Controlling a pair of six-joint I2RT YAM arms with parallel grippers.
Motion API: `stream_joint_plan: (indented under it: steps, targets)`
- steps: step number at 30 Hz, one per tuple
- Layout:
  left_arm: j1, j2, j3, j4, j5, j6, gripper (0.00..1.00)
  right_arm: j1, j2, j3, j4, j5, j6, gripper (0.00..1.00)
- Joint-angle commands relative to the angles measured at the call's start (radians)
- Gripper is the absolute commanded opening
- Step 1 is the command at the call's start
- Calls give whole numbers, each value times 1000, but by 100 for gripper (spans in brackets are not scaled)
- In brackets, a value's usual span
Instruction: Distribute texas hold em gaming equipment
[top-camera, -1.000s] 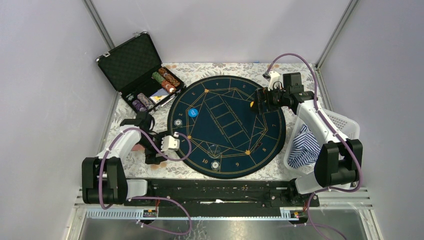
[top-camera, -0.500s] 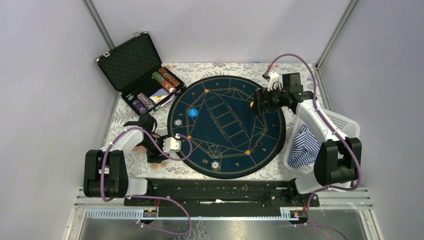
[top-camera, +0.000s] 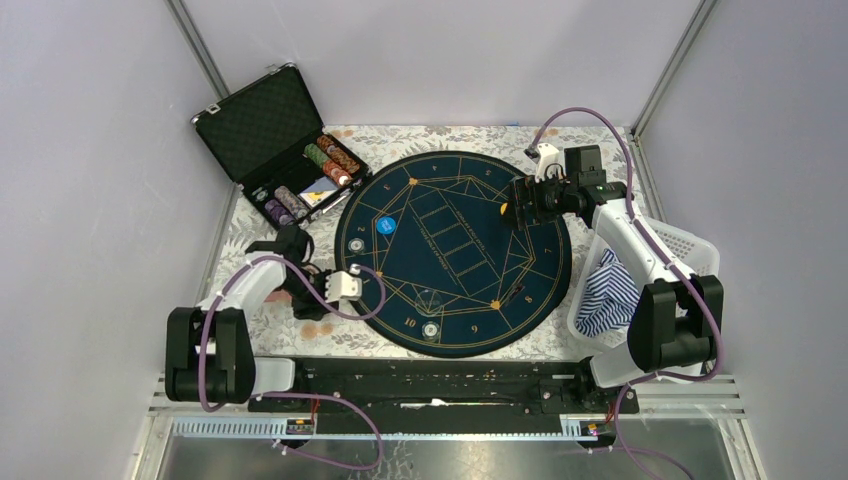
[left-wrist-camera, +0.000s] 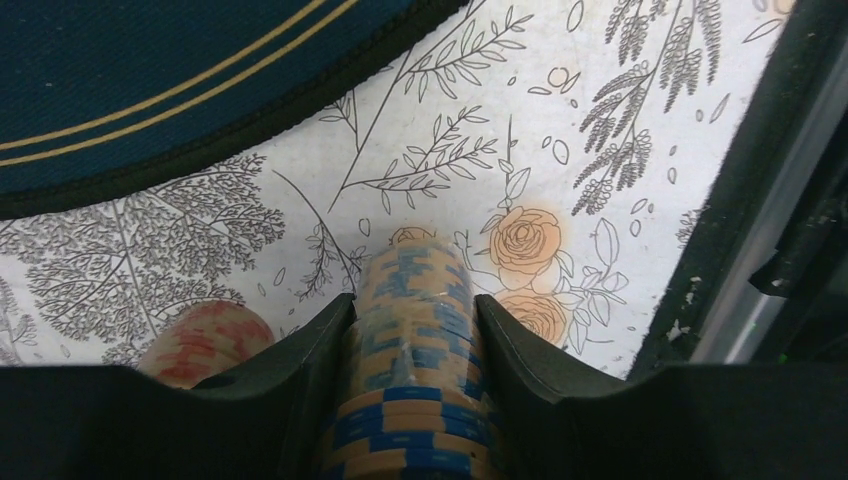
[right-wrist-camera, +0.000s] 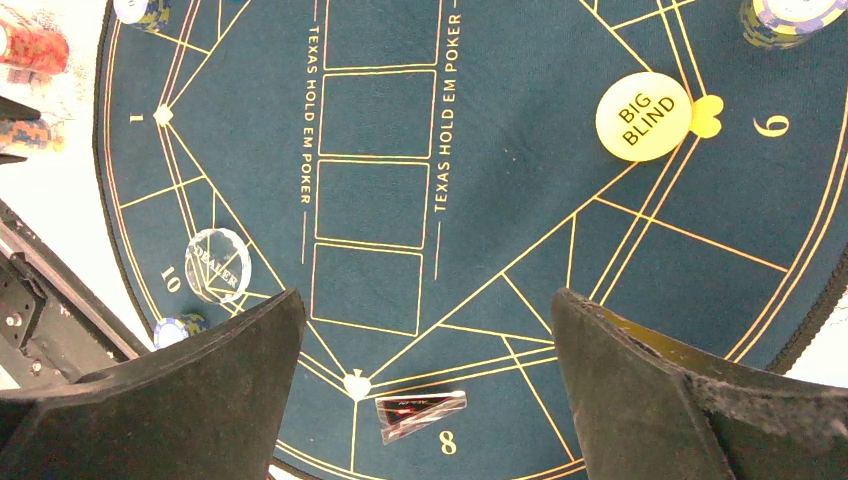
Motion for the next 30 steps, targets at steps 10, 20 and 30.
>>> stream_joint_plan:
  steps: [10,20,30]
  targets:
    - [-89,83,368,-130,153,-255,2,3,-15,9,1,-18,-11,100]
    - [-318,470,823,-123,20,-741,0,3,-18,7,3,16,-5,100]
    - [-487,740,1074,-41,-106,-951,3,-9,-35,5,8,28,3,100]
